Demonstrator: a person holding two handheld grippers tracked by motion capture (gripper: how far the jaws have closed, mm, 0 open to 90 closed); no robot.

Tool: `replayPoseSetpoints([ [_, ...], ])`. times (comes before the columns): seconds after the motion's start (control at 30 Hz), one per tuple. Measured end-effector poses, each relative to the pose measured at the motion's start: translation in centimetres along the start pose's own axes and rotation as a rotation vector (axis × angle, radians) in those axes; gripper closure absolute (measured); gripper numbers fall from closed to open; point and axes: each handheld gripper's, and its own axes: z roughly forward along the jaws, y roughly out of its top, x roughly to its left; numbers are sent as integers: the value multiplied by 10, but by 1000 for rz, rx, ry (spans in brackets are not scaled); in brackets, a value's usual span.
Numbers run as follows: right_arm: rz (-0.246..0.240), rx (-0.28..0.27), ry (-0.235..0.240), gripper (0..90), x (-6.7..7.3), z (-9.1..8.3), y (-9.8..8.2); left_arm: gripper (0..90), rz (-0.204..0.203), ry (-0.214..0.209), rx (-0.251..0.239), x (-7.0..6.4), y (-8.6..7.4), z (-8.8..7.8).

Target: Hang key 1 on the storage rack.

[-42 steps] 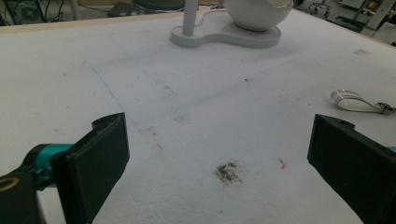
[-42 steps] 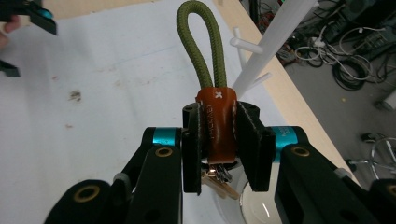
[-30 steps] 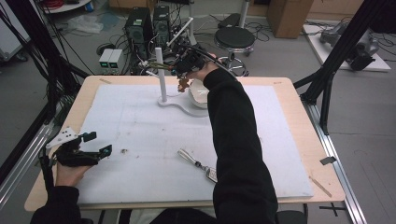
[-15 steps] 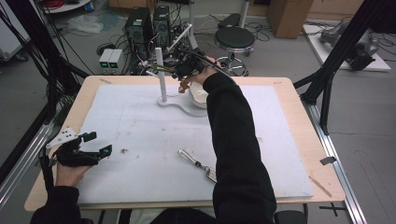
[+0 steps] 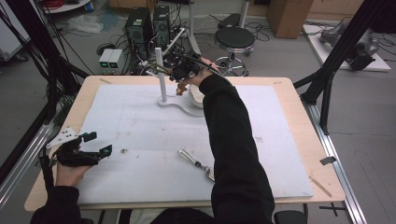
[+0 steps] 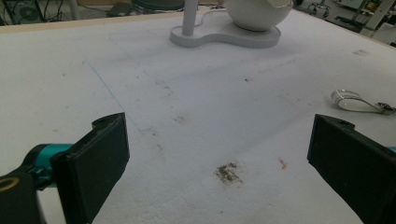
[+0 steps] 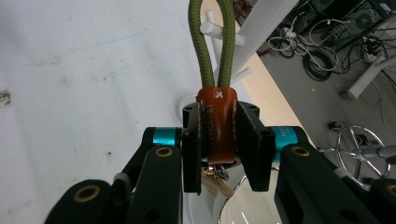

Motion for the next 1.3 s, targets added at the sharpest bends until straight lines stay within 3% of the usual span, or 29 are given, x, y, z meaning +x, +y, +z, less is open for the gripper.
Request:
replayPoseSetpoints([
  [0.33,21,32,10,720,-1,14,0,60,1,-3,1,1,0,0],
  [0.43,57,21,73,718,-3,20,1,60,1,-1,5,0,0,0],
  [0.6,97,57,126,716,-7,37,-2,60,2,1,7,0,0,0],
  [0.73,136,35,201,711,-12,46,-6,60,3,0,14,1,-1,1],
  [0.97,172,26,249,675,-14,53,-16,60,9,-2,18,-1,-1,1],
  [1.1,161,23,266,536,-13,52,-18,60,4,1,13,-1,-1,0],
  [1.23,188,29,300,384,-14,48,-18,60,5,1,13,-1,-1,0],
  [1.3,203,31,293,262,-15,46,-19,60,5,0,12,-1,-1,-1],
])
